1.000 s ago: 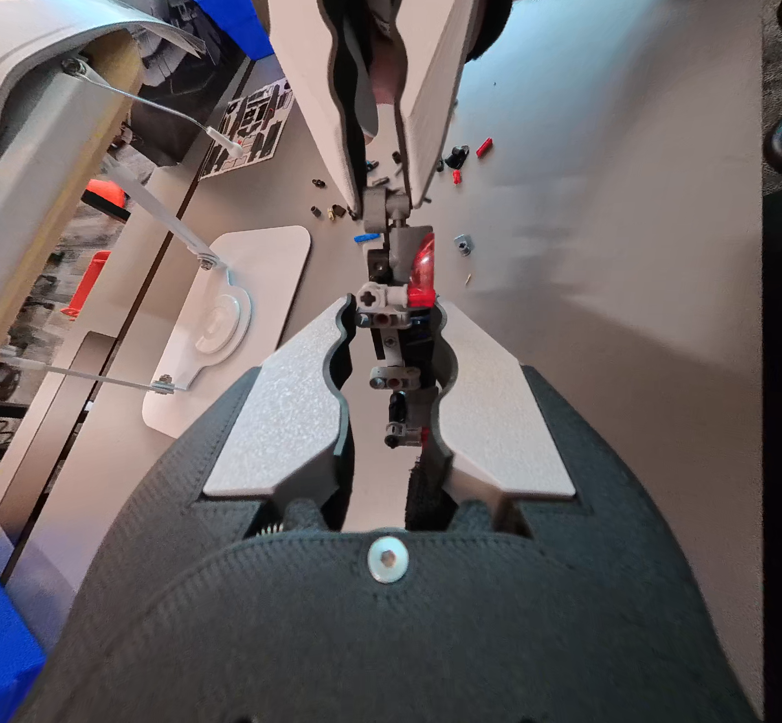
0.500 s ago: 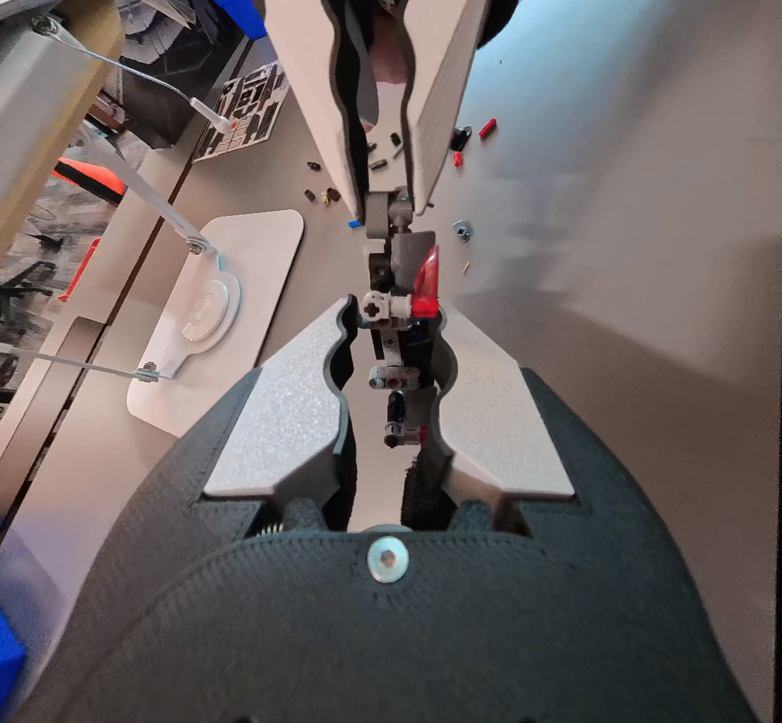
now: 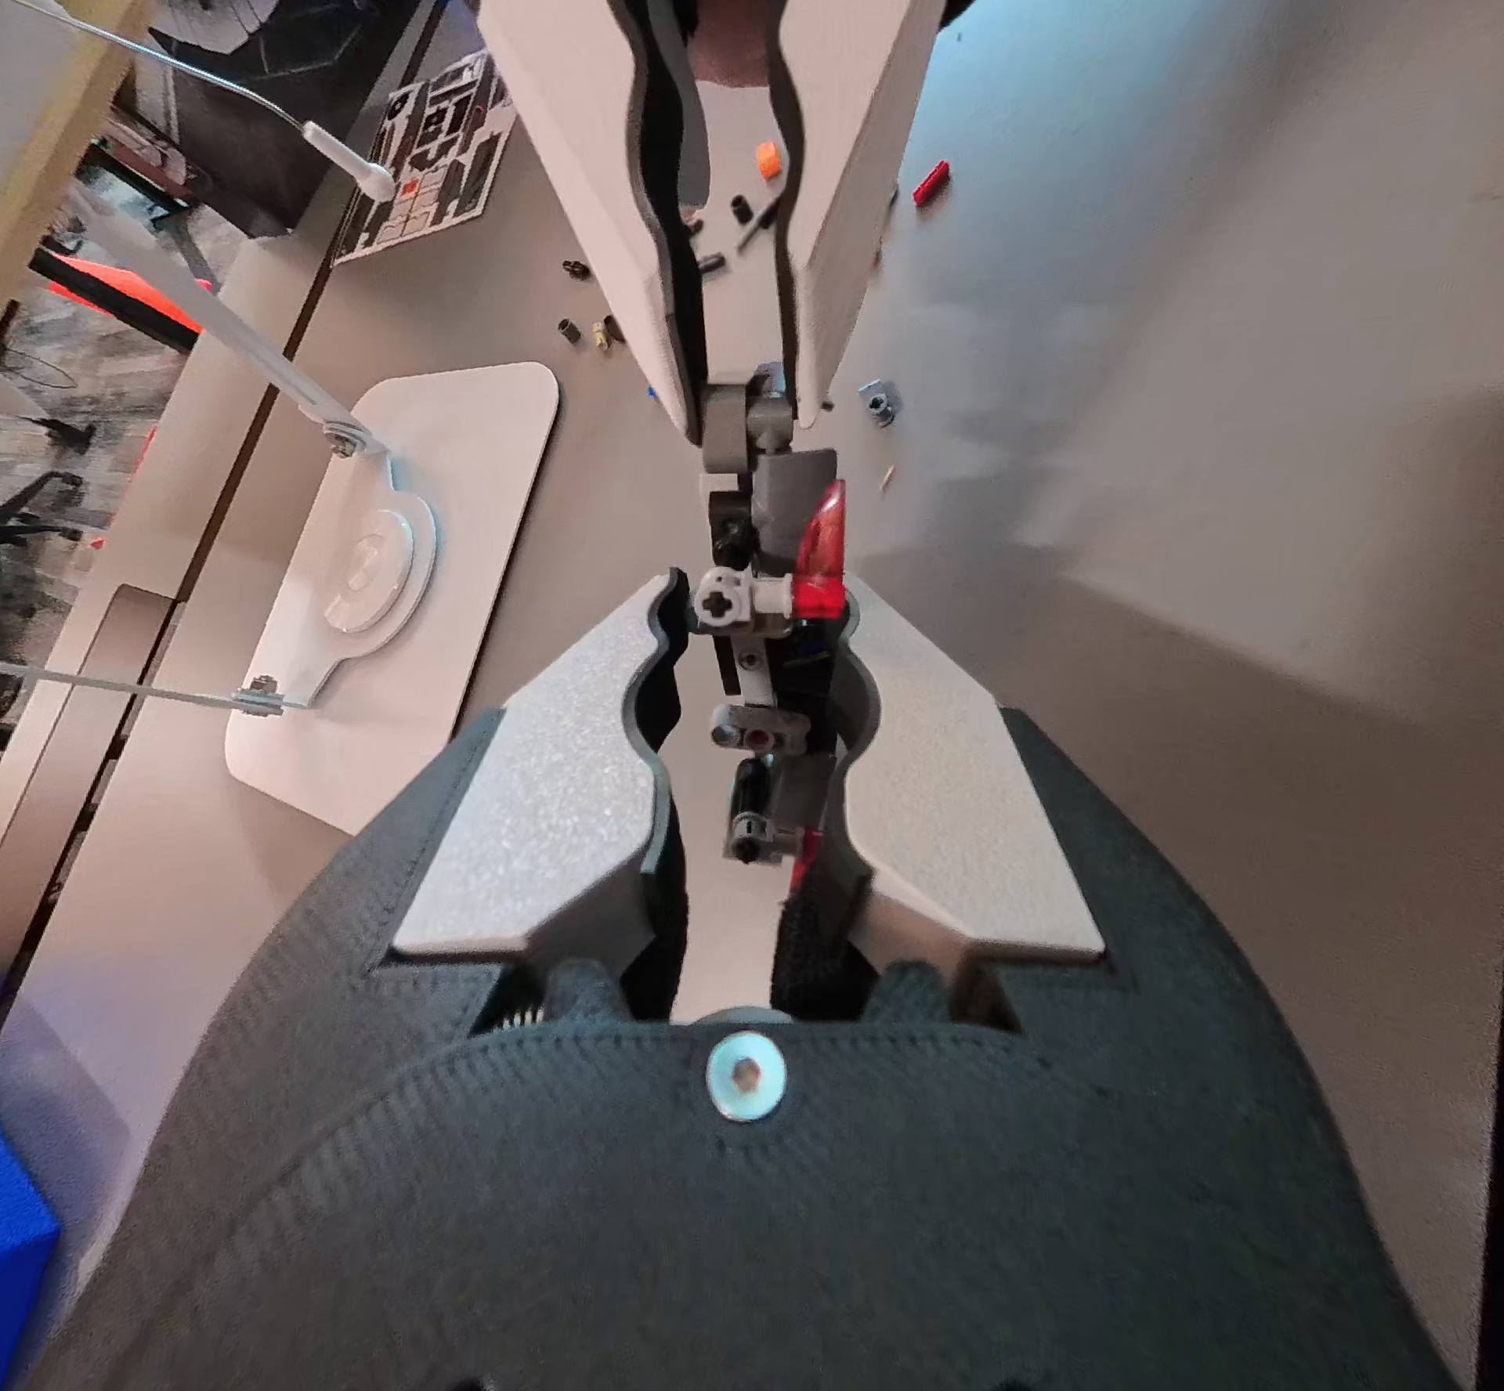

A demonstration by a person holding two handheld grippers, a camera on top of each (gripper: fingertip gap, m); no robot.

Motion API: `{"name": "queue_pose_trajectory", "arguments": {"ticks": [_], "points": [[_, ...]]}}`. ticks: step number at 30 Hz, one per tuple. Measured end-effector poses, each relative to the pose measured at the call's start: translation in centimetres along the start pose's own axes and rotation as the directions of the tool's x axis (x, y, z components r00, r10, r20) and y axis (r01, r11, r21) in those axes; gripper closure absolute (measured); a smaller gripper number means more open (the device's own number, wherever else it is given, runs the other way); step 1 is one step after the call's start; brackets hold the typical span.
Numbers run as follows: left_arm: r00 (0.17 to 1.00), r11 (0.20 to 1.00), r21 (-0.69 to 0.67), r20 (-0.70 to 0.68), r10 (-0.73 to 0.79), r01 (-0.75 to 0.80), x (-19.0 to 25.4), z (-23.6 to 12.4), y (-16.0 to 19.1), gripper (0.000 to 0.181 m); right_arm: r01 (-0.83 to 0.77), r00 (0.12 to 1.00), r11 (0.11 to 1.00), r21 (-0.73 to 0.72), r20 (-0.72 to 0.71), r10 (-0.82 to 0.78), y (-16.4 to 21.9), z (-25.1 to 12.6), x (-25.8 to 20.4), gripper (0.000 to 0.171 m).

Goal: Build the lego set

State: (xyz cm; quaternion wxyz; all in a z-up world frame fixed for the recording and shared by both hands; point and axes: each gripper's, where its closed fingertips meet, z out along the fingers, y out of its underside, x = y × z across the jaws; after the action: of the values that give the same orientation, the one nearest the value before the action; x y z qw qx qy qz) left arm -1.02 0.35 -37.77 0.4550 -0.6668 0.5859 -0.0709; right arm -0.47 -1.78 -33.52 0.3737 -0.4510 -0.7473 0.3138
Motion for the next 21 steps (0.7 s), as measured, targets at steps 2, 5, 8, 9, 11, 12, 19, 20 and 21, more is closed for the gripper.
{"name": "queue_pose_trajectory", "arguments": {"ticks": [2, 5, 8, 9, 11, 12, 19, 20, 21], "points": [[1.0, 1.0, -0.001, 0.001, -0.001, 0.001, 0.0, 0.1, 0.0, 0.151, 0.005, 1.0, 1.0, -0.005, -0.003, -0.005, 0.0, 0.0, 0.0, 0.16], [1.0, 1.0, -0.013, 0.004, 0.005, -0.005, 0.0, 0.1, 0.1, 0.151, 0.009, 1.0, 1.0, -0.012, -0.004, -0.009, 0.1, 0.1, 0.0, 0.16], [1.0, 0.999, -0.031, -0.017, 0.007, -0.007, 0.4, 0.5, 0.6, 0.151, 0.001, 1.0, 1.0, -0.017, 0.013, -0.001, 0.5, 0.4, -0.2, 0.159], [1.0, 1.0, -0.029, -0.024, -0.006, 0.006, 0.4, 0.4, 0.5, 0.15, -0.023, 1.0, 1.0, 0.004, 0.016, 0.023, 0.4, 0.3, -0.1, 0.159], [1.0, 1.0, -0.021, -0.016, -0.021, 0.021, -0.4, 0.2, 0.2, 0.148, -0.041, 0.999, 0.999, 0.026, -0.003, 0.041, 0.2, -0.1, 0.6, 0.159], [1.0, 1.0, -0.001, 0.002, -0.016, 0.016, -0.9, 0.0, -0.2, 0.148, -0.054, 0.999, 0.997, 0.048, -0.008, 0.054, -0.1, -0.4, 0.9, 0.159], [0.987, 0.998, 0.0, 0.151, -0.063, 0.063, -4.3, -3.3, 0.0, 0.116, -0.277, 0.96, 0.927, 0.253, 0.051, 0.274, -1.0, -3.5, 3.7, 0.159], [0.982, 0.996, 0.008, 0.17, -0.084, 0.084, -4.8, -3.9, 0.3, 0.113, -0.301, 0.953, 0.911, 0.281, 0.066, 0.294, -1.2, -4.1, 4.0, 0.159], [0.978, 0.993, 0.052, 0.174, -0.117, 0.109, -5.0, -4.6, 0.1, 0.115, -0.325, 0.945, 0.895, 0.305, 0.086, 0.314, -1.5, -4.5, 4.3, 0.159]]}}
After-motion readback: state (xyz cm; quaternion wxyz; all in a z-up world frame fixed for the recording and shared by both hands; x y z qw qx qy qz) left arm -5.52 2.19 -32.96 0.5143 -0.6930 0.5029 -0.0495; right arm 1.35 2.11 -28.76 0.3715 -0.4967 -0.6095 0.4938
